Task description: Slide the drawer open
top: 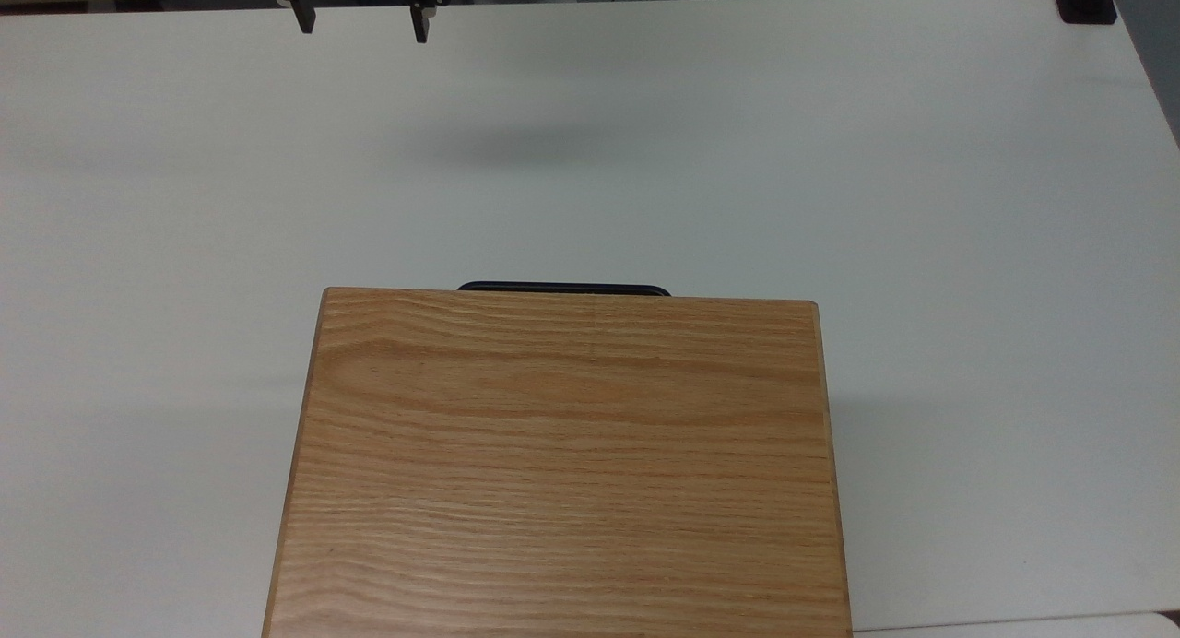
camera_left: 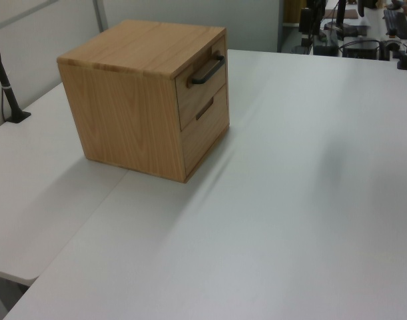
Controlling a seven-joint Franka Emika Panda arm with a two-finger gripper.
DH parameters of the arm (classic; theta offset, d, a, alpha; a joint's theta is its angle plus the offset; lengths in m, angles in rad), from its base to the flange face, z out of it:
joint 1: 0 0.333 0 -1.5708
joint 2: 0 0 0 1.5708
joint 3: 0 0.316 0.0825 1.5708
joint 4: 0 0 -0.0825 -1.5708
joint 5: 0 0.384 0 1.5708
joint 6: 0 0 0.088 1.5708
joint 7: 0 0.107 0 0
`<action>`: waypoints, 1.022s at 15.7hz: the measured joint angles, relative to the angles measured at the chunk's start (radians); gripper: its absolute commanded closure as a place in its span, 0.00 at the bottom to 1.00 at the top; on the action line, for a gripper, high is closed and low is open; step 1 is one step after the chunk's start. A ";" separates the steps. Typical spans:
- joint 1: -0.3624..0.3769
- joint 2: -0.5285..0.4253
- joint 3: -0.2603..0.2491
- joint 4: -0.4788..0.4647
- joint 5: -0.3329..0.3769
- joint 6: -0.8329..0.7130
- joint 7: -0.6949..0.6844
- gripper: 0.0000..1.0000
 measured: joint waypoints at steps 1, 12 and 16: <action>-0.001 0.000 0.000 0.000 0.000 0.000 0.000 0.00; -0.001 0.003 0.007 0.000 0.000 0.000 0.000 0.00; 0.001 0.014 0.026 -0.001 0.000 0.000 0.000 0.00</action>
